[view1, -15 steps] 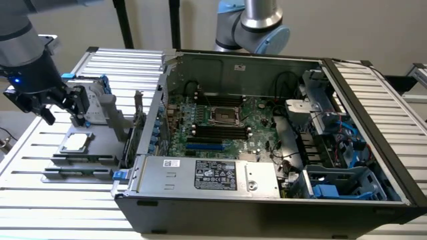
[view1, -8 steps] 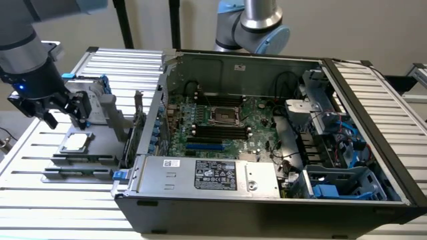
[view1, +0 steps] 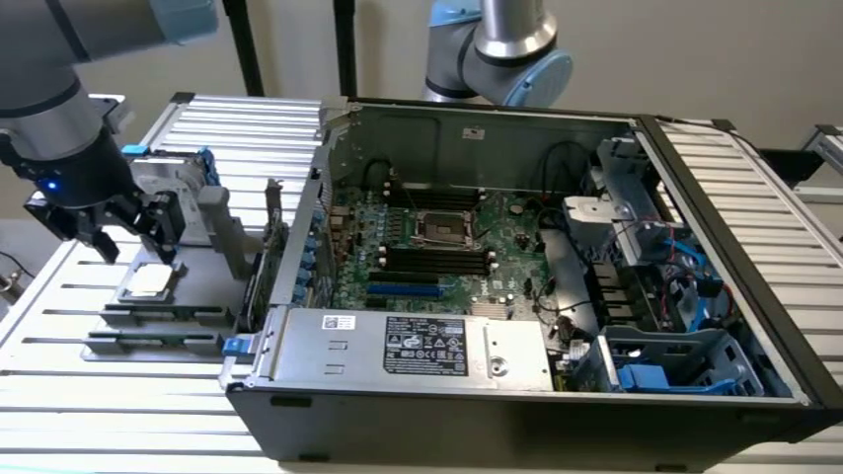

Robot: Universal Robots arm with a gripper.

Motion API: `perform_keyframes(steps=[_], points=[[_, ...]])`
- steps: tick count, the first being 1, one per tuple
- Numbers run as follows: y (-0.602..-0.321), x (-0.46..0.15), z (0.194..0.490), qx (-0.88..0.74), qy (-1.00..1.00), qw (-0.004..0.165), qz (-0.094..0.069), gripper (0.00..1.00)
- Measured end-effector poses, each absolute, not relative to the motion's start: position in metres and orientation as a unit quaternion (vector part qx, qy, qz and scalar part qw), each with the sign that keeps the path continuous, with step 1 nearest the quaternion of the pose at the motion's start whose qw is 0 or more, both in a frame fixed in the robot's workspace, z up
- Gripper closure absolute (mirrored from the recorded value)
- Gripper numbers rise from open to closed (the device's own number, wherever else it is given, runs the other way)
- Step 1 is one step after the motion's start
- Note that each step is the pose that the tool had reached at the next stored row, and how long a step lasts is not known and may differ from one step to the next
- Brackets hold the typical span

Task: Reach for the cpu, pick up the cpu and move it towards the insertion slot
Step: 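Pick up the cpu and move it towards the insertion slot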

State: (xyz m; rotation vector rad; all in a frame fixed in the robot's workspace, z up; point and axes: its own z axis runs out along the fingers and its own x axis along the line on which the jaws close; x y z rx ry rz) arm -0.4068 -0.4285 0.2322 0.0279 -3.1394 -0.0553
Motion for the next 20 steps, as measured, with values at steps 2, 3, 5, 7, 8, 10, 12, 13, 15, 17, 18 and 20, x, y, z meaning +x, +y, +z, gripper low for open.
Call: perform_keyframes(steps=[2,3,5,7,8,10,12,13,15,17,18,20], points=[[-0.428,-0.407,0.229,0.009,-1.000,0.001,-0.018,0.29],[-0.428,-0.407,0.227,0.009,-1.000,0.001,-0.018,0.29],[-0.429,-0.407,0.223,0.008,-1.000,0.001,-0.018,0.29],[-0.428,-0.408,0.219,0.006,-1.000,0.001,-0.018,0.29],[-0.428,-0.409,0.218,0.005,-1.000,0.001,-0.018,0.29],[-0.428,-0.410,0.214,0.004,-1.000,0.001,-0.018,0.29],[-0.428,-0.412,0.210,0.003,-1.000,0.001,-0.018,0.29],[-0.429,-0.412,0.209,0.003,-1.000,0.001,-0.018,0.29],[-0.428,-0.412,0.205,0.003,-1.000,0.001,-0.018,0.29],[-0.428,-0.412,0.202,0.002,-1.000,0.001,-0.018,0.29],[-0.428,-0.412,0.201,0.002,-1.000,0.001,-0.018,0.29],[-0.428,-0.412,0.200,0.001,-1.000,0.001,-0.018,0.29]])
